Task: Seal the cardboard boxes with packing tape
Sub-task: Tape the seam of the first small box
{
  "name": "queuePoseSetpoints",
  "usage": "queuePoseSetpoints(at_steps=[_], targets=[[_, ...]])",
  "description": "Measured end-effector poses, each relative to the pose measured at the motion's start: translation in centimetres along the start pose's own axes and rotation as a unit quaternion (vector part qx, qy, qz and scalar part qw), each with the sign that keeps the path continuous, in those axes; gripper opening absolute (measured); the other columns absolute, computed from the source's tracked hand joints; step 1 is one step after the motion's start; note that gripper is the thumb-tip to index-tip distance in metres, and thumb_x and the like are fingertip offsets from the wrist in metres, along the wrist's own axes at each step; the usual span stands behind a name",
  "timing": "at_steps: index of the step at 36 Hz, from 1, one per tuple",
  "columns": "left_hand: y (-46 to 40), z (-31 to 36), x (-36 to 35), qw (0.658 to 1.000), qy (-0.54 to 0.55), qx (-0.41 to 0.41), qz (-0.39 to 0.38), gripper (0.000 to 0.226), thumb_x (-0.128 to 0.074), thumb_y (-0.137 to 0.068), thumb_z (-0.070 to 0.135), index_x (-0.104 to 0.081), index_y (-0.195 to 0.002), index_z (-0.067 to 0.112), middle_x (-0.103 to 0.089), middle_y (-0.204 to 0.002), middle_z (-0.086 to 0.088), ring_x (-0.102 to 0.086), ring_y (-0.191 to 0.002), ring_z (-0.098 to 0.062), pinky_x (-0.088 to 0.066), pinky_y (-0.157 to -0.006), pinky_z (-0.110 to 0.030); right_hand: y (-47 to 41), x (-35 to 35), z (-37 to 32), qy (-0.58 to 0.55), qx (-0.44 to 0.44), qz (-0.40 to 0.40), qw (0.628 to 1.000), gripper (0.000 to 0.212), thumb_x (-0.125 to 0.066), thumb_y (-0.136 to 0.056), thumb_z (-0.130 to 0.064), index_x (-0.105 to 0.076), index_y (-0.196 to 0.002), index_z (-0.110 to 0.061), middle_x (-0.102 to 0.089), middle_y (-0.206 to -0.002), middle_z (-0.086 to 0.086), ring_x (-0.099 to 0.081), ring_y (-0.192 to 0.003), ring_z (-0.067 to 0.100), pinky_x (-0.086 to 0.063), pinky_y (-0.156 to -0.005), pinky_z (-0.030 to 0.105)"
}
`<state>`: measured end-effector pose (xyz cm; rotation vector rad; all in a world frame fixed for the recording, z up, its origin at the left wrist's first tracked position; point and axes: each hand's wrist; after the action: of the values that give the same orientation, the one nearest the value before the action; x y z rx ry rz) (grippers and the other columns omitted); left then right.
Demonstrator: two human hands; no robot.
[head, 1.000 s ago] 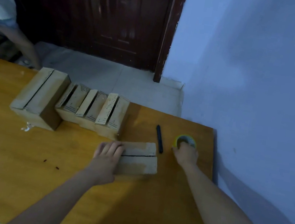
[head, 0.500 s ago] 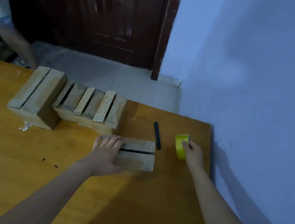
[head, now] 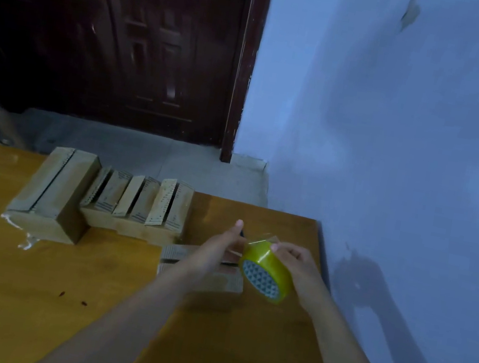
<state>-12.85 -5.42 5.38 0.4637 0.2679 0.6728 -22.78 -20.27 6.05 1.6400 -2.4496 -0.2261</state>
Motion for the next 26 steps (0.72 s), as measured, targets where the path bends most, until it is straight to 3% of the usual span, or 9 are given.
queuePoseSetpoints(at_steps=[3, 6, 11, 16, 20, 23, 26], targets=[[0.7, 0.2, 0.1, 0.999, -0.001, -0.026, 0.024, 0.054, -0.037, -0.095, 0.052, -0.063, -0.113, 0.008, -0.065, -0.109, -0.008, -0.061, -0.103, -0.019, -0.049, -0.087, -0.028, 0.4, -0.6, 0.0, 0.022, 0.014, -0.005, 1.000, 0.026, -0.062, -0.075, -0.038, -0.067, -0.069, -0.013, -0.061, -0.063, 0.000, -0.057, -0.060, 0.012, -0.043, -0.055, 0.020], [1.5, 0.3, 0.6, 0.998, 0.021, -0.052, 0.027, 0.038, -0.043, -0.096, 0.044, -0.066, -0.103, 0.015, -0.067, -0.099, -0.001, -0.063, -0.096, -0.017, -0.049, -0.084, -0.029, 0.7, -1.2, 0.1, 0.057, 0.025, -0.015, 0.998, 0.047, -0.063, -0.071, -0.049, -0.064, -0.075, -0.002, -0.057, -0.066, 0.007, -0.054, -0.060, 0.017, -0.041, -0.055, 0.022], [2.6, 0.2, 2.1, 0.997, 0.042, -0.052, 0.031, 0.027, -0.052, -0.093, 0.042, -0.066, -0.096, 0.019, -0.072, -0.091, 0.002, -0.068, -0.091, -0.016, -0.052, -0.084, -0.033, 1.1, -2.3, 0.7, 0.118, 0.032, -0.039, 0.992, 0.051, -0.060, -0.077, -0.049, -0.059, -0.071, 0.001, -0.050, -0.063, 0.008, -0.046, -0.056, 0.018, -0.035, -0.052, 0.026], [3.2, -0.1, 3.8, 0.993, 0.110, -0.040, 0.011, 0.029, -0.060, -0.089, 0.034, -0.063, -0.108, 0.012, -0.070, -0.104, -0.009, -0.068, -0.089, -0.024, -0.056, -0.076, -0.035, 1.3, -3.2, 1.5, 0.162, 0.039, -0.054, 0.985, 0.036, -0.060, -0.090, -0.031, -0.049, -0.059, -0.018, -0.040, -0.051, -0.010, -0.037, -0.045, 0.006, -0.027, -0.046, 0.018], [3.3, -0.5, 4.6, 0.981, 0.189, -0.050, -0.002, 0.020, -0.063, -0.086, 0.021, -0.061, -0.104, 0.014, -0.069, -0.097, -0.009, -0.067, -0.082, -0.024, -0.056, -0.072, -0.036, 1.6, -3.8, 1.6, 0.177, 0.033, -0.058, 0.982, 0.034, -0.059, -0.092, -0.024, -0.051, -0.058, -0.020, -0.042, -0.048, -0.013, -0.038, -0.044, 0.001, -0.029, -0.046, 0.015], [3.2, -0.8, 4.9, 0.973, 0.216, -0.076, -0.010, 0.026, -0.068, -0.077, 0.010, -0.060, -0.101, 0.015, -0.066, -0.091, -0.008, -0.065, -0.077, -0.022, -0.056, -0.070, -0.035, 1.8, -4.1, 1.7, 0.180, 0.029, -0.053, 0.982, 0.031, -0.061, -0.091, -0.025, -0.054, -0.061, -0.020, -0.044, -0.051, -0.012, -0.041, -0.048, 0.003, -0.031, -0.047, 0.014], [3.0, -0.6, 4.8, 0.969, 0.216, -0.119, 0.020, 0.029, -0.064, -0.081, -0.003, -0.057, -0.102, 0.016, -0.064, -0.084, -0.004, -0.065, -0.069, -0.018, -0.056, -0.063, -0.030, 2.0, -4.2, 1.8, 0.168, 0.031, -0.048, 0.984, 0.031, -0.060, -0.091, -0.031, -0.054, -0.065, -0.015, -0.044, -0.056, -0.006, -0.043, -0.051, 0.008, -0.032, -0.048, 0.017]])
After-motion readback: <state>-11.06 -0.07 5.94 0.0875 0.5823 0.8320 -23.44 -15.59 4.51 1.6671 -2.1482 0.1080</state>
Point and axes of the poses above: each hand's wrist, its own y-axis away from the middle knuckle, its own x-axis out of the back of the hand, z = x × y
